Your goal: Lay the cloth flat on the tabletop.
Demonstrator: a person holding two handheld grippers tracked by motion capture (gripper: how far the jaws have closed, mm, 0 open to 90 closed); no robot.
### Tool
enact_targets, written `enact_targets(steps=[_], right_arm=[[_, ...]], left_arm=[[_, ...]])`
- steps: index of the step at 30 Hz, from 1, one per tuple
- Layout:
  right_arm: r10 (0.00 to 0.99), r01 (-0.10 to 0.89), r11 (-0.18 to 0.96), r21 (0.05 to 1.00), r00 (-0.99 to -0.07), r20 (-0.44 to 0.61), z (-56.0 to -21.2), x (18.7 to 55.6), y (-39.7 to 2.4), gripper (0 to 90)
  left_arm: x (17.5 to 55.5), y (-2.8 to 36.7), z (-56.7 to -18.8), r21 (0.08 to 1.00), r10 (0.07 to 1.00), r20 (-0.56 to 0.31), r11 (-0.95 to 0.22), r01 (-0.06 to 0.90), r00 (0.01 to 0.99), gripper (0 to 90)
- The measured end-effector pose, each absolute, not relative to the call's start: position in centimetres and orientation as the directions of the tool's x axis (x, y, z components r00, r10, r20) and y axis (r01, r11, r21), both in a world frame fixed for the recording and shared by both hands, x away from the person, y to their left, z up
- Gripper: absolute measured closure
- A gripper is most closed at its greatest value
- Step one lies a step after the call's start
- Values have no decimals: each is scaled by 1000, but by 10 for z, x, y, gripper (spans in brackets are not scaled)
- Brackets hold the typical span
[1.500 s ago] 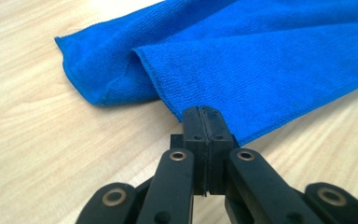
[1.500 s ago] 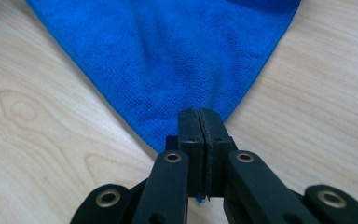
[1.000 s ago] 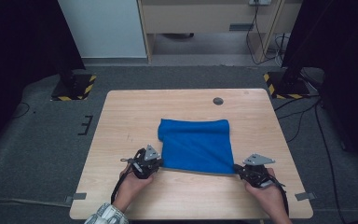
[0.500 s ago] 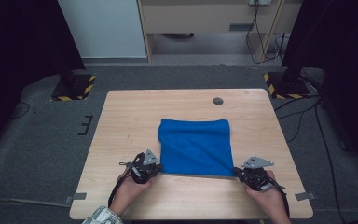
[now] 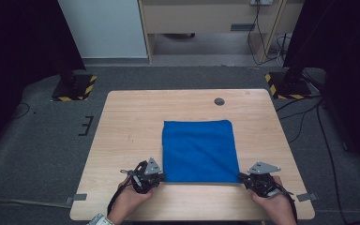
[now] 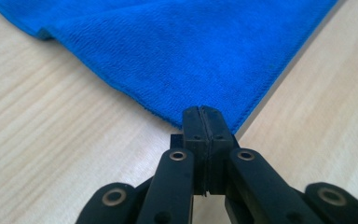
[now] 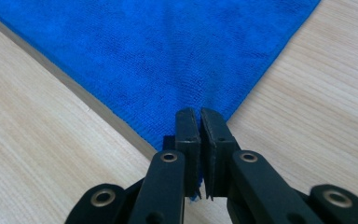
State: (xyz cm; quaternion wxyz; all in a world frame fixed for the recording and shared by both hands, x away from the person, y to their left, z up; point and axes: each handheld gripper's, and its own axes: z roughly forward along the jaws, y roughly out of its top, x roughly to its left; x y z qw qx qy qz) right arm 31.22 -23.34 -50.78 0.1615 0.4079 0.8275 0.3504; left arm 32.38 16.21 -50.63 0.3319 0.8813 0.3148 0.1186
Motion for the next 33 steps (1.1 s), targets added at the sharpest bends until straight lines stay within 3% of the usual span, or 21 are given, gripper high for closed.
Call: enact_targets(steps=[3,10,15,16,19,22,26,33], right_arm=[[789,561,419,714,-614,19,-508,312,-232,842],[811,566,405,718,-585,4,-509,314,-230,558],[812,561,413,718,-583,-12,-510,315,-228,482],[818,551,407,729,-575,-23,-511,316,-227,419],[822,539,402,740,-569,-32,-511,318,-226,352],[831,526,389,756,-555,-41,-512,322,-223,250],[836,515,374,771,-548,-40,-512,325,-218,195],[832,502,377,778,-554,-46,-512,327,-212,155]], left_arm=[[323,165,-506,658,638,-4,-578,483,770,894],[319,175,-509,656,647,-28,-563,503,762,889],[317,176,-509,656,644,-31,-564,502,764,870],[316,177,-507,677,659,-31,-539,501,751,817],[316,179,-504,710,688,-38,-492,504,725,504],[323,186,-498,771,728,-72,-393,501,682,297],[330,193,-497,788,747,-89,-352,505,659,174],[333,197,-498,783,762,-102,-334,524,639,116]])
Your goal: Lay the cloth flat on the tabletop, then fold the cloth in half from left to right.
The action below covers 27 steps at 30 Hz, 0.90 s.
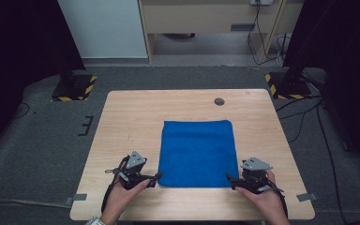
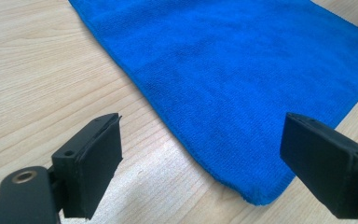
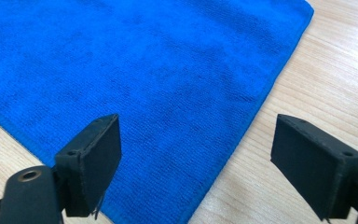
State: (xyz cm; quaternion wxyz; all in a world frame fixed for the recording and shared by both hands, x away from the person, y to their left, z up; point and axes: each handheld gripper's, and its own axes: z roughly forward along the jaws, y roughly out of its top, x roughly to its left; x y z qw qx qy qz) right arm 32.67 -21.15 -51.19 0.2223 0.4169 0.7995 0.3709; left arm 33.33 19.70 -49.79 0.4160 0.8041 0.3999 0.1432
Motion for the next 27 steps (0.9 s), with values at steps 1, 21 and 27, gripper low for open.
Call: enact_targets(steps=[1,21,27], right_arm=[[832,501,375,780,-553,-45,-512,327,-211,145],[710,460,448,766,-704,8,-503,349,-114,275],[662,434,480,763,-749,10,-502,346,-83,410]], left_arm=[[333,197,-498,784,762,-103,-333,524,639,112],[351,225,-497,808,847,-64,-266,526,527,76],[355,239,-498,807,877,-79,-223,547,473,82]])
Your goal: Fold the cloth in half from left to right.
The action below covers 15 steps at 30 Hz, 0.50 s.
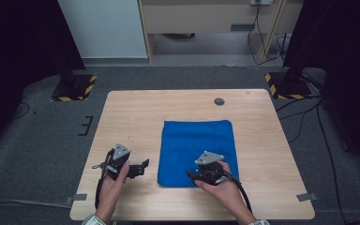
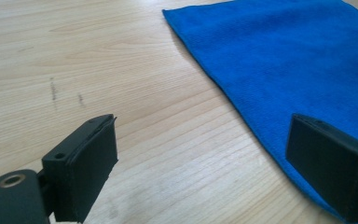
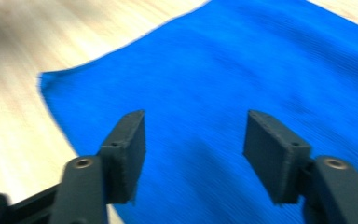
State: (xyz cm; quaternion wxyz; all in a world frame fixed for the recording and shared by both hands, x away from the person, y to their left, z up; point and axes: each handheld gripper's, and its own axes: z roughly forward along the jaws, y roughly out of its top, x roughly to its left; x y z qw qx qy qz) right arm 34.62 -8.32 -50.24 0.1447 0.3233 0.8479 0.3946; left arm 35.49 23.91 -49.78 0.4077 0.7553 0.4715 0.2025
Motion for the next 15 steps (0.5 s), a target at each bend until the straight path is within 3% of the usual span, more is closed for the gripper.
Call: enact_targets(steps=[12,15], right_arm=[[572,377,539,753,-820,1,-503,337,-27,658],[560,371,546,751,-829,2,-505,335,-21,681]], left_arm=[[357,241,-501,802,886,-75,-219,556,457,89],[357,241,-501,801,884,-79,-219,557,461,89]])
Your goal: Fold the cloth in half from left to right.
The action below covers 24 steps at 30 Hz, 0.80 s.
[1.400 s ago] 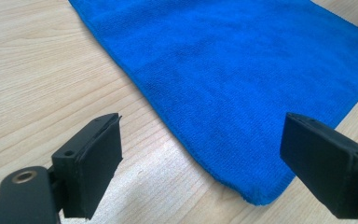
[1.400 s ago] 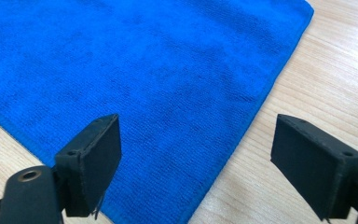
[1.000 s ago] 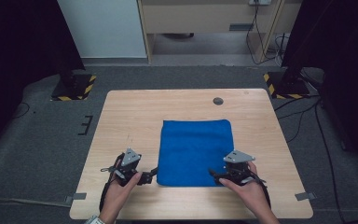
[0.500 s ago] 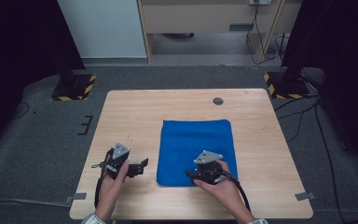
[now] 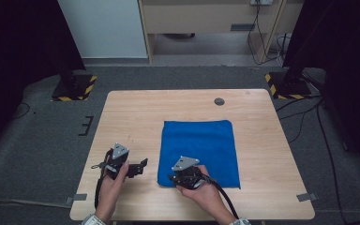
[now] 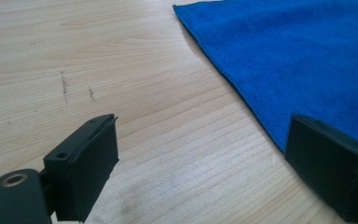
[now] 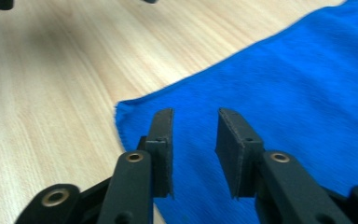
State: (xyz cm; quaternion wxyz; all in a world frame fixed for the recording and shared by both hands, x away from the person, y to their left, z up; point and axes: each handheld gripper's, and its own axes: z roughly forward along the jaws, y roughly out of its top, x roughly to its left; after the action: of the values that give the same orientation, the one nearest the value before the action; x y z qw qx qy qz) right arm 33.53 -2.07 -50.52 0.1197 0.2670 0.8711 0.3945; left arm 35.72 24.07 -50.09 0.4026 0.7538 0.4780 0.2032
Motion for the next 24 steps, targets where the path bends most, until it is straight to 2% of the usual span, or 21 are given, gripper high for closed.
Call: enact_targets(steps=[1,3,8,9,12,13,18,21,24], right_arm=[[547,364,552,750,-837,4,-507,334,-15,714],[540,362,551,752,-842,10,-508,332,-11,722],[512,354,561,749,-859,22,-510,329,-5,701],[505,351,558,752,-863,28,-511,327,-1,650],[503,354,542,762,-863,43,-511,326,3,601],[496,353,540,764,-867,50,-512,324,8,548],[493,349,557,754,-869,38,-517,320,20,492],[492,340,583,738,-871,13,-522,320,25,536],[499,346,592,728,-867,7,-524,321,25,644]], left_arm=[[357,240,-501,800,883,-79,-221,557,464,89],[357,240,-501,801,882,-79,-222,556,465,89],[357,240,-501,801,882,-78,-222,557,464,89],[357,240,-501,801,882,-78,-223,556,466,89],[357,240,-501,801,881,-77,-225,555,468,90],[357,240,-501,801,880,-75,-227,554,469,90],[357,239,-500,801,878,-81,-225,555,472,92],[357,238,-500,797,873,-79,-234,556,481,92],[357,237,-500,796,877,-60,-247,553,477,92]])
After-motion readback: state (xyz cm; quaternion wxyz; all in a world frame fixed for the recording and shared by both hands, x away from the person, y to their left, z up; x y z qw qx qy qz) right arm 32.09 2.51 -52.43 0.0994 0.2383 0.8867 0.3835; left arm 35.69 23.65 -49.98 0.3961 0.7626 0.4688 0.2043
